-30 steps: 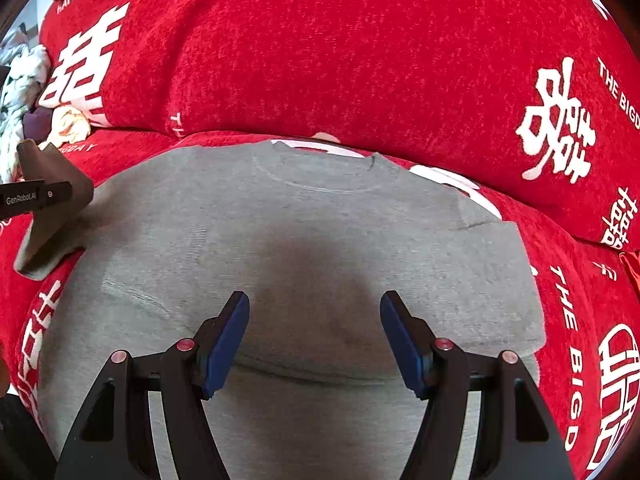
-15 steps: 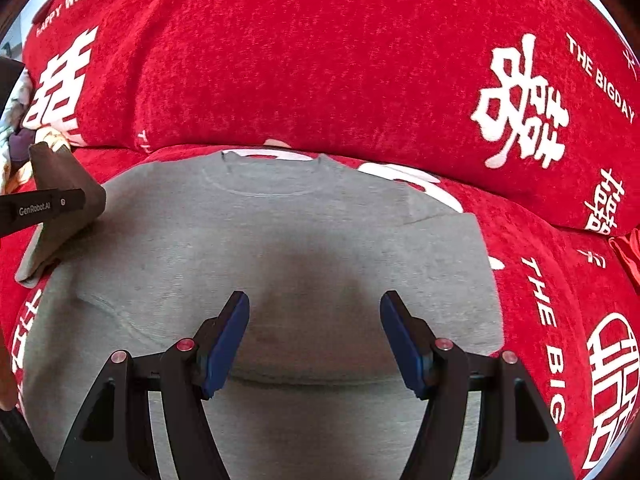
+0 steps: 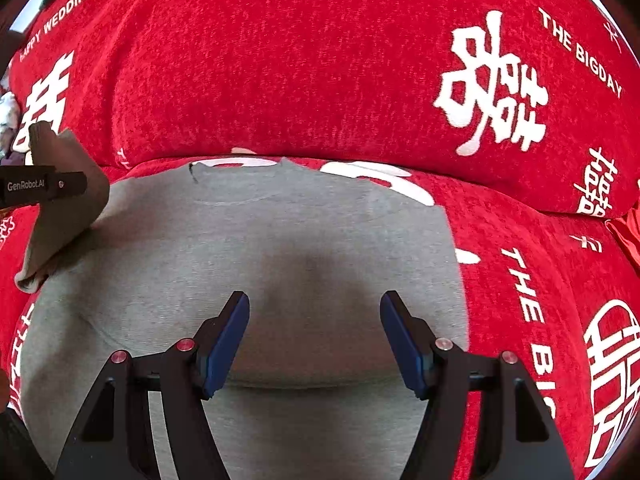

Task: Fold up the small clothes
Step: 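Carry the held sleeve across the sweater body with the left tool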

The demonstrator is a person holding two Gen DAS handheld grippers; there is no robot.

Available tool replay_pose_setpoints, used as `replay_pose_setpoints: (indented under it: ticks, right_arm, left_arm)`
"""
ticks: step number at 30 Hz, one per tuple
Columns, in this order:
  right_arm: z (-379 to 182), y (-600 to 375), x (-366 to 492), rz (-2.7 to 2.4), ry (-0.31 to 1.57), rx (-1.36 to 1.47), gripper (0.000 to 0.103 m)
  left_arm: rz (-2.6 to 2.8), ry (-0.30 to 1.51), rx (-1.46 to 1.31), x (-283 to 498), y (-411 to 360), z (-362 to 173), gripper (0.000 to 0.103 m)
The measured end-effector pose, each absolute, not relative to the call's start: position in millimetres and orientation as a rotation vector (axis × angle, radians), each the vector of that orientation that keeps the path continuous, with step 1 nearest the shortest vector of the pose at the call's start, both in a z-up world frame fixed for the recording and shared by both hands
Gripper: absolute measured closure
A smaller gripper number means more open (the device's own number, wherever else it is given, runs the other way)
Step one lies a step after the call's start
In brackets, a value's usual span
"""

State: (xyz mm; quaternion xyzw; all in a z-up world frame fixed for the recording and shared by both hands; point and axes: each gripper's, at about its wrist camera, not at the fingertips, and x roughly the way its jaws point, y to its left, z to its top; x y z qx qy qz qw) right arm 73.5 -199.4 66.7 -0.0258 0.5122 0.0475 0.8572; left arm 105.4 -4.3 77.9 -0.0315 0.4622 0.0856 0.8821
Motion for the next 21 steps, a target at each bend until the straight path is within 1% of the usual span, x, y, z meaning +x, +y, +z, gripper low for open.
replay_pose_setpoints:
  ticks: [14,21]
  right_arm:
    - [69,-239,75,0.057,1.063,-0.009,0.032]
    - [69,-264,73,0.033,1.063,0.02,0.032]
  left_arm:
    - [0.104,0.945,-0.009,106,-71,94,0.094]
    - [0.037,0.955,0.049,99,-119,86,0.094]
